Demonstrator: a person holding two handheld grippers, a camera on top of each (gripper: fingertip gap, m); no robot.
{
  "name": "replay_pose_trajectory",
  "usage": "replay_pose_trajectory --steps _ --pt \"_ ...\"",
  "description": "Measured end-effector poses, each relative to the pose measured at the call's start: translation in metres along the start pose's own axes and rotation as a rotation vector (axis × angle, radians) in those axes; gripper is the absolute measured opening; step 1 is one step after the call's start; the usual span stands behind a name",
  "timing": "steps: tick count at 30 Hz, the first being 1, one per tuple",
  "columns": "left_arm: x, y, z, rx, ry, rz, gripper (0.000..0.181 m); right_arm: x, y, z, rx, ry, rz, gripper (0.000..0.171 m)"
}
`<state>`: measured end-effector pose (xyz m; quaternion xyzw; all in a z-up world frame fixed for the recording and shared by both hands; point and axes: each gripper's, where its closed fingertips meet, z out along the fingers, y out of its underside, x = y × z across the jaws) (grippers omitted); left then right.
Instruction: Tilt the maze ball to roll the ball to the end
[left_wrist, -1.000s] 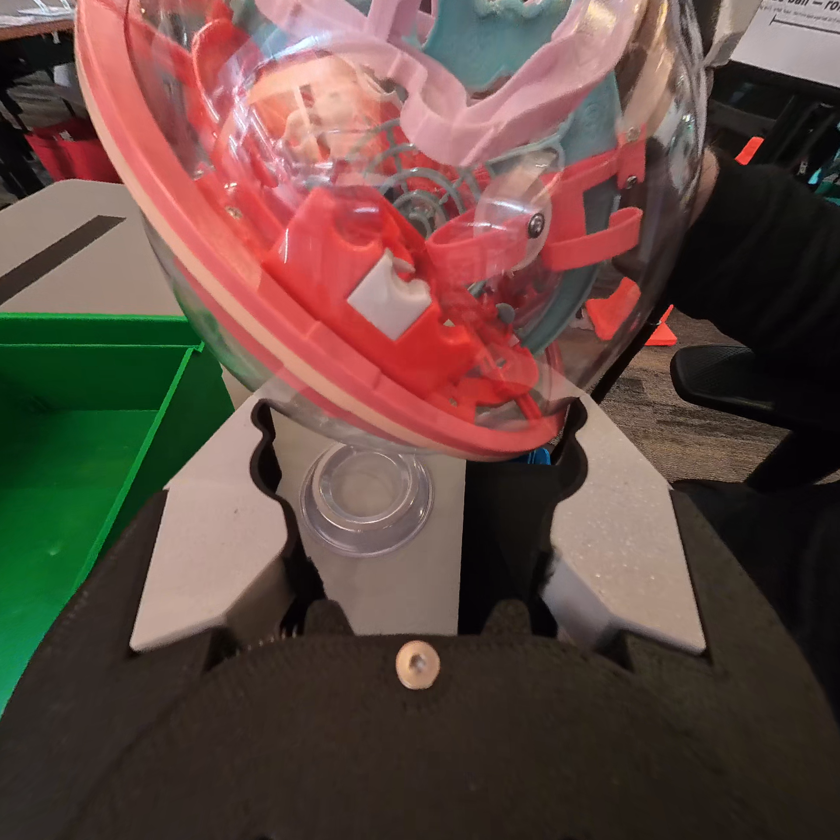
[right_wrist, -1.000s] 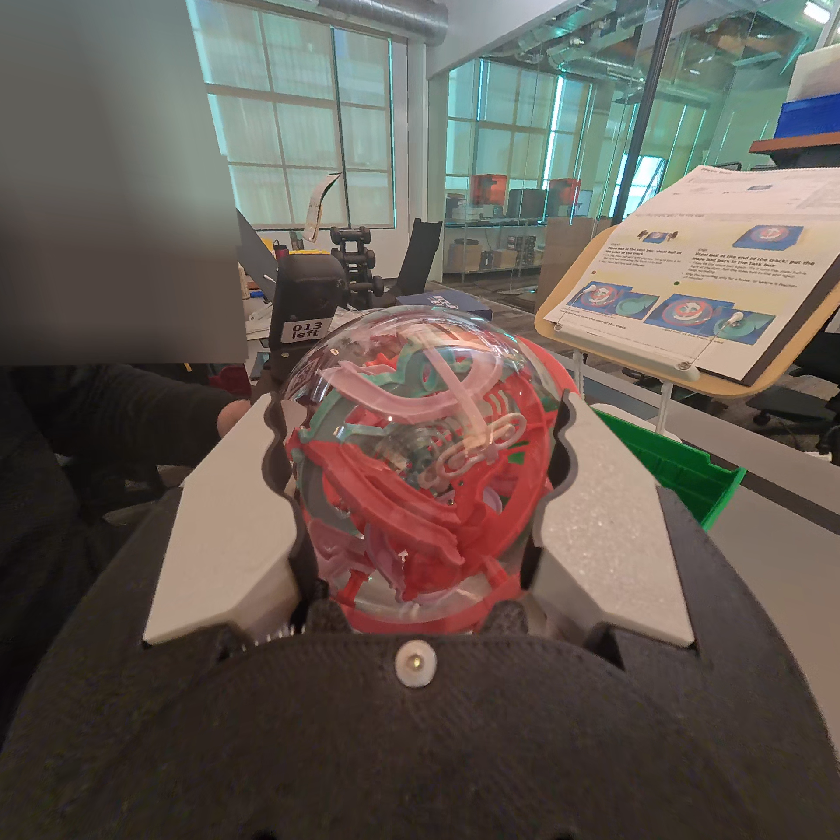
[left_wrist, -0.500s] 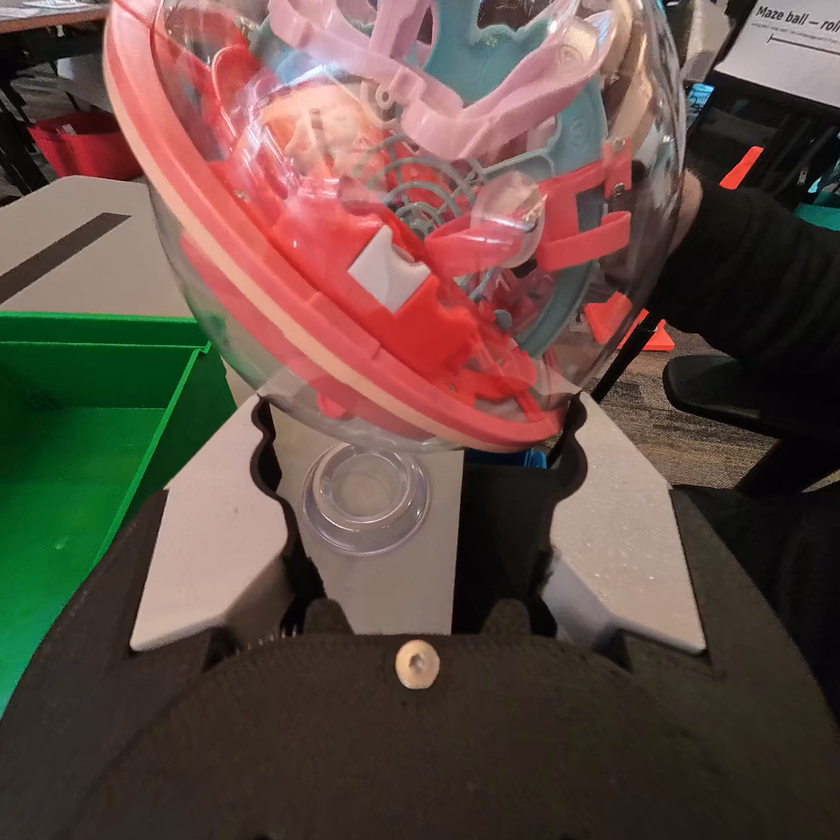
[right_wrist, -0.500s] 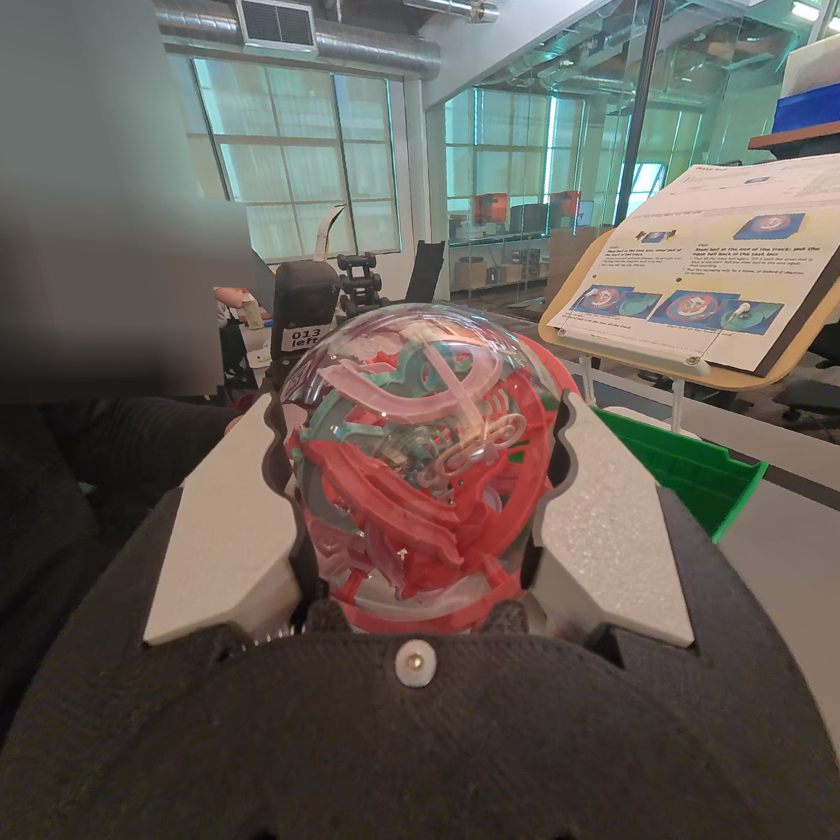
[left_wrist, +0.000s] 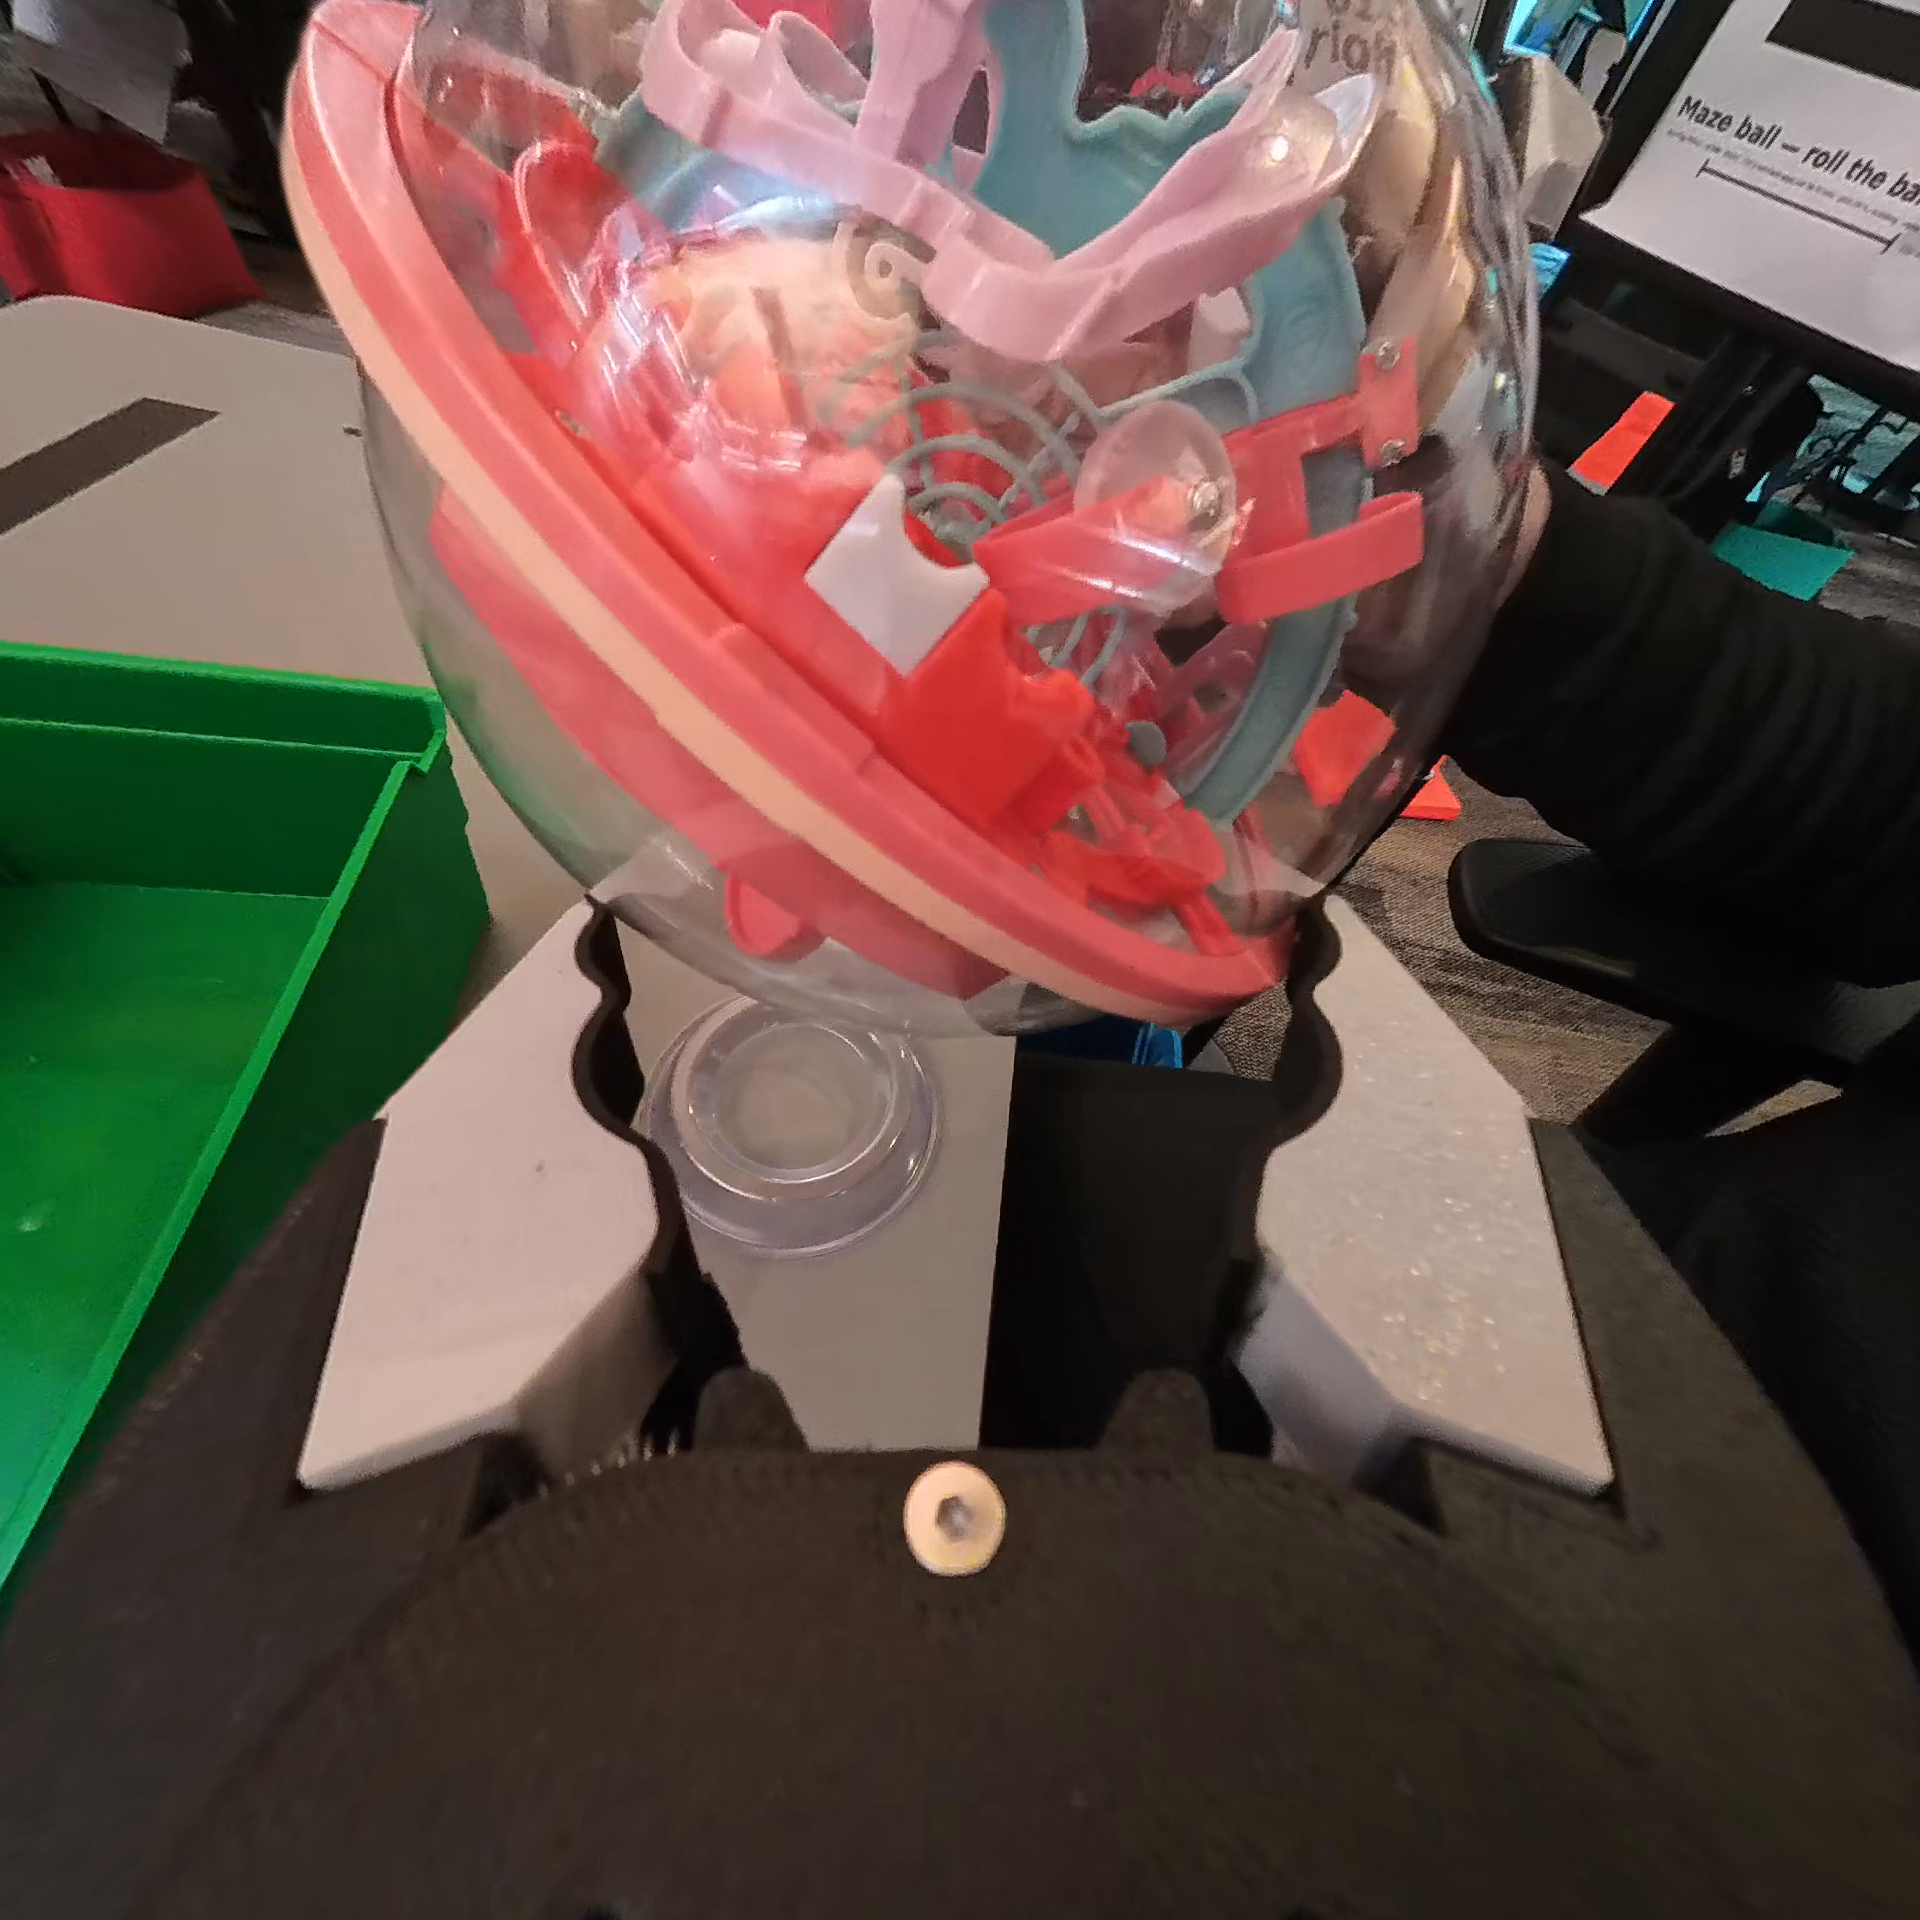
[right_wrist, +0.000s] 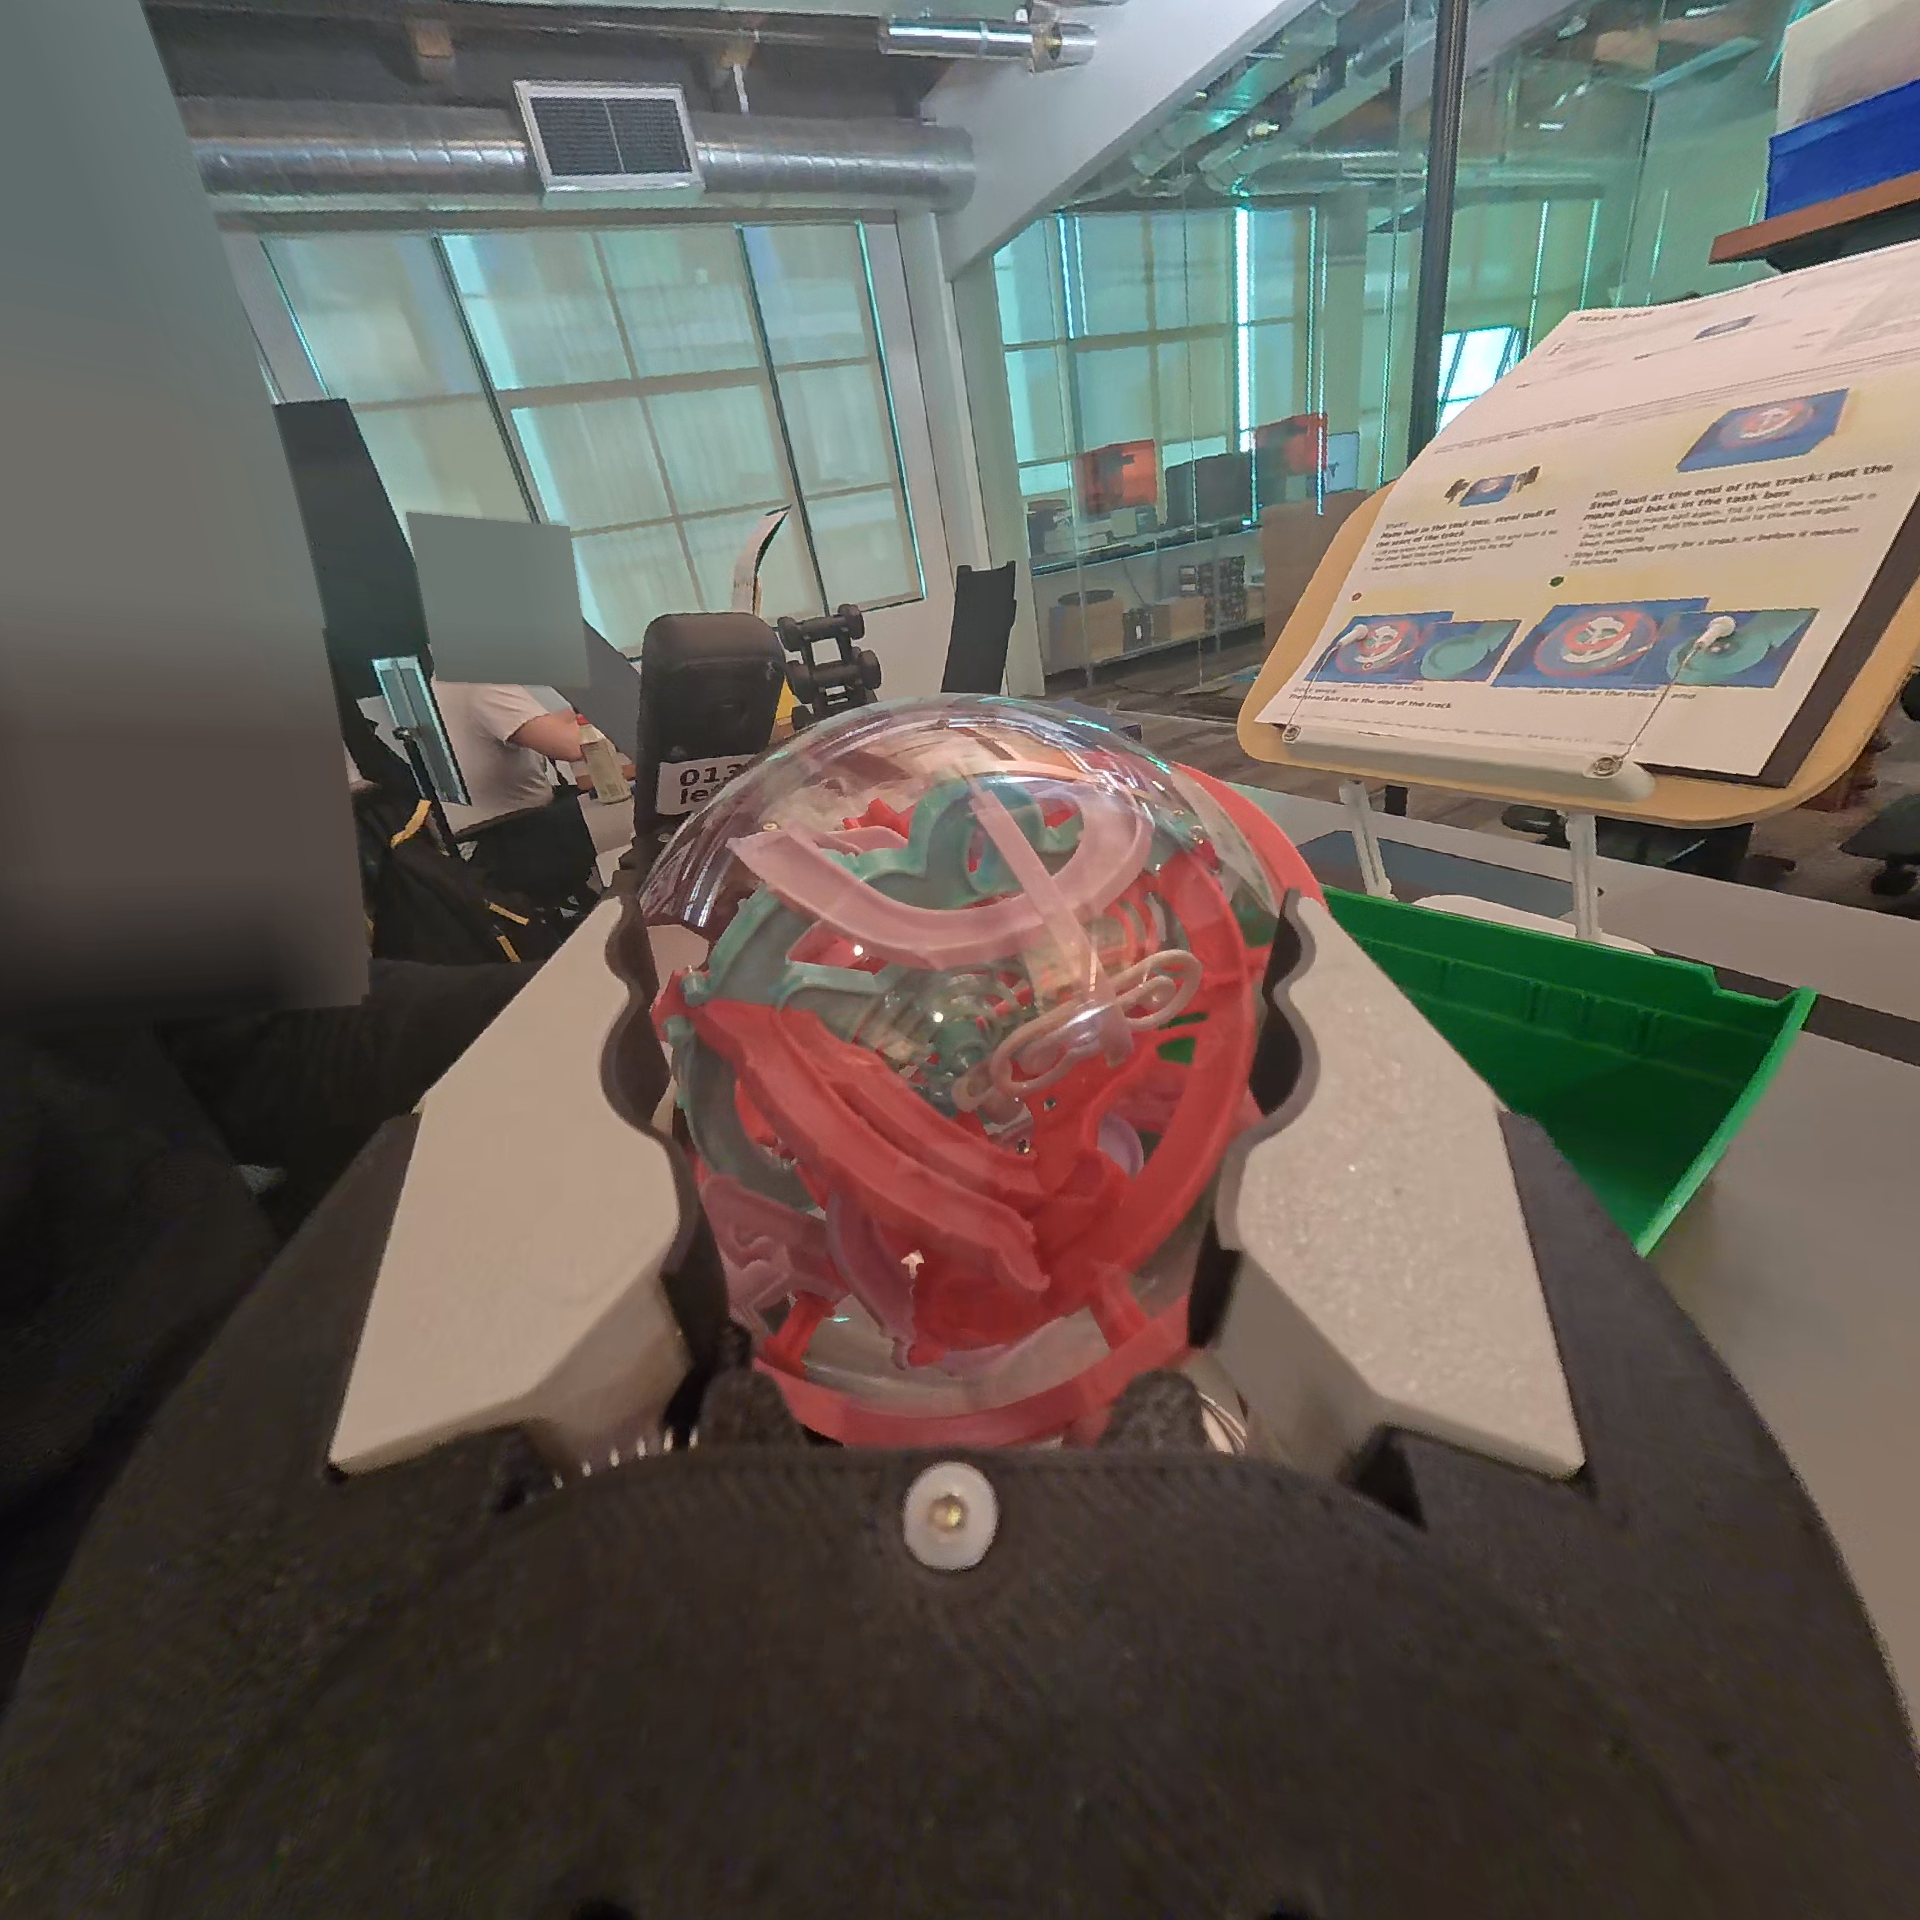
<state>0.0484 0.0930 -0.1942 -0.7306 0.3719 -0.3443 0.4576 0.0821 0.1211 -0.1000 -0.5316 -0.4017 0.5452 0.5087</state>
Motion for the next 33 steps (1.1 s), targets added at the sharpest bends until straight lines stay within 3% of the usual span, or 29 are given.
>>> replay_pose_trajectory --steps 33 --pt "0.0001 -0.0022 -0.0024 0.077 0.052 0.015 0.123 -0.006 -0.0053 0.0023 0.024 -0.005 -0.029 0.112"
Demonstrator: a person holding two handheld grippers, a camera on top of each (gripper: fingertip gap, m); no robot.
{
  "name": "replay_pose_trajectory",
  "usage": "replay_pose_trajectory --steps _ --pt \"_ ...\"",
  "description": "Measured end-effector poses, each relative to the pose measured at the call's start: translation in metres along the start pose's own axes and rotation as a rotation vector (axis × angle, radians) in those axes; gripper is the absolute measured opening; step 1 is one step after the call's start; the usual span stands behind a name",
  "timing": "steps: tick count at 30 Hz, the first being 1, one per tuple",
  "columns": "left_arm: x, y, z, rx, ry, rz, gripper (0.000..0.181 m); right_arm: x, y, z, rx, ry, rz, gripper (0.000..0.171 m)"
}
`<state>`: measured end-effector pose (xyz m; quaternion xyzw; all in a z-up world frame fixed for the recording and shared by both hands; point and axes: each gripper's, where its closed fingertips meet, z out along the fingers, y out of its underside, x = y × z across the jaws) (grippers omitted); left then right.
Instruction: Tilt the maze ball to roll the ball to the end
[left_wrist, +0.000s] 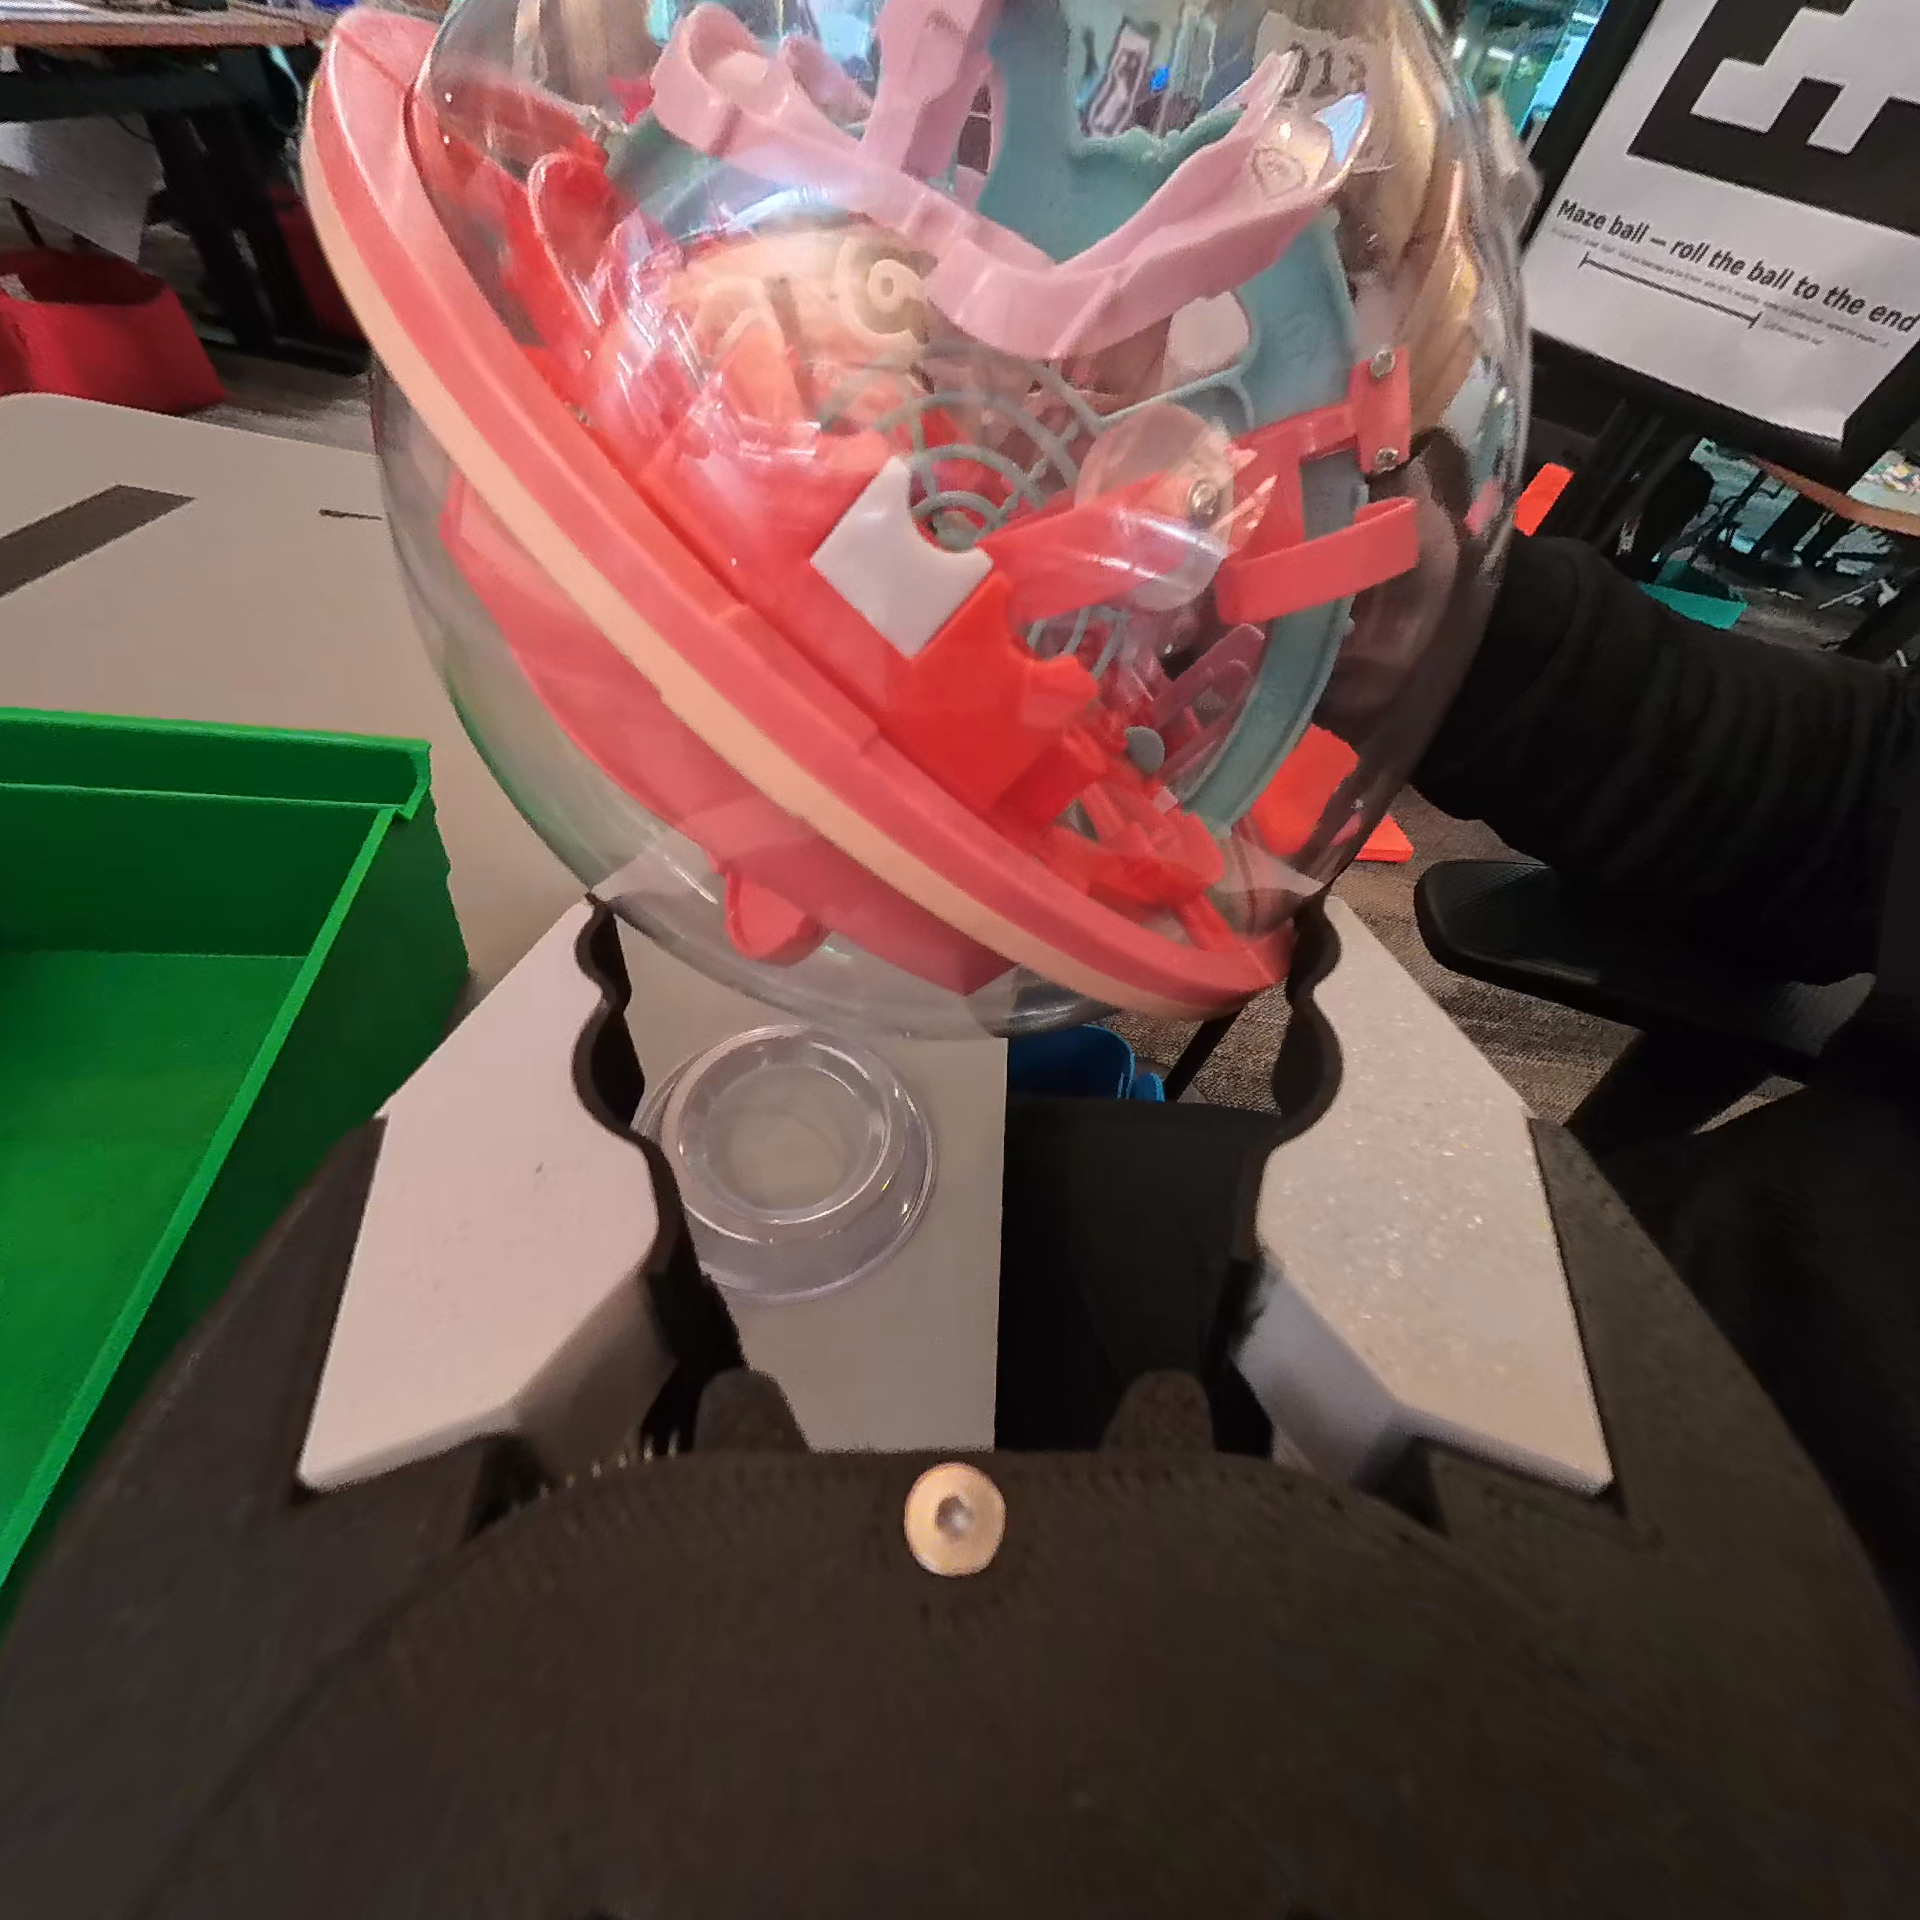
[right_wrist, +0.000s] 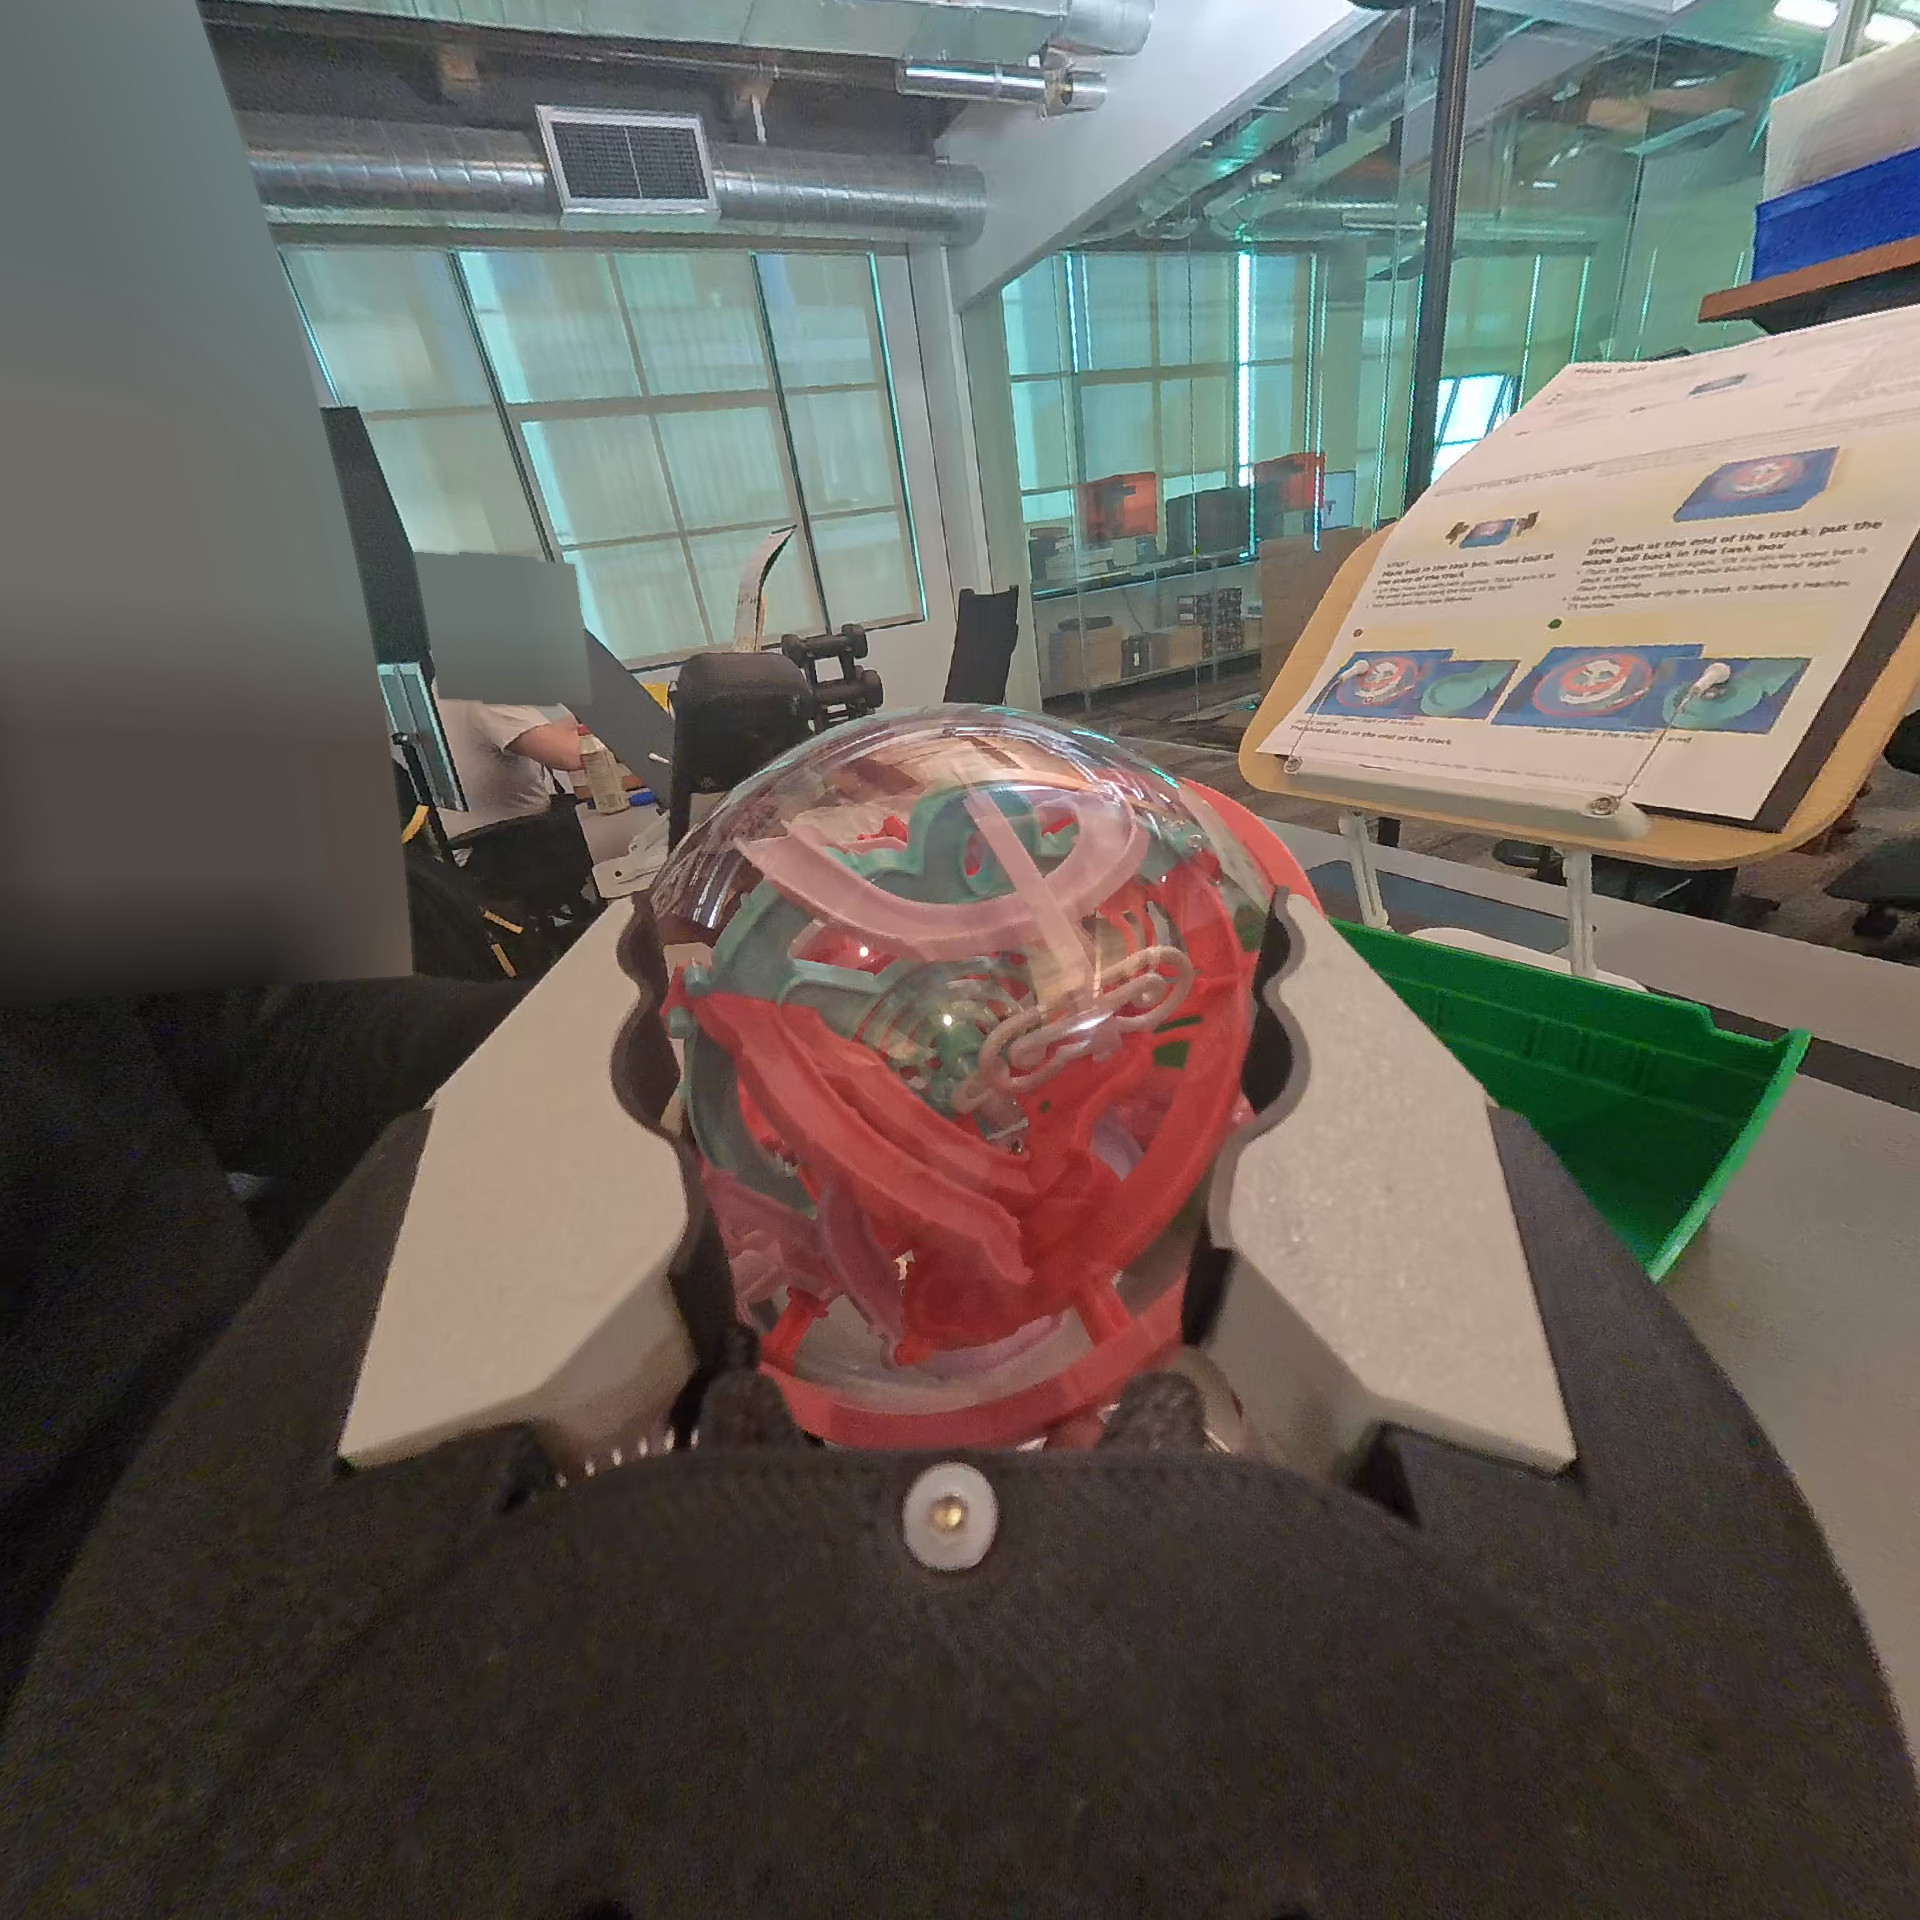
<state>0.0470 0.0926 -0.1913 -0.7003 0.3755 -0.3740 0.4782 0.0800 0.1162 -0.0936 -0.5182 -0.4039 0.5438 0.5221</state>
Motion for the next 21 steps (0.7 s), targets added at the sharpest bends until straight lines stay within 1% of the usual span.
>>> replay_pose_trajectory --steps 8,21 --pt "0.002 -0.004 -0.002 0.039 0.012 0.016 0.123 -0.004 -0.006 0.0 0.022 -0.007 -0.008 0.109" --pt "0.001 -0.015 -0.009 0.033 -0.084 0.176 0.123 -0.013 -0.016 -0.005 0.106 -0.053 -0.065 0.105"
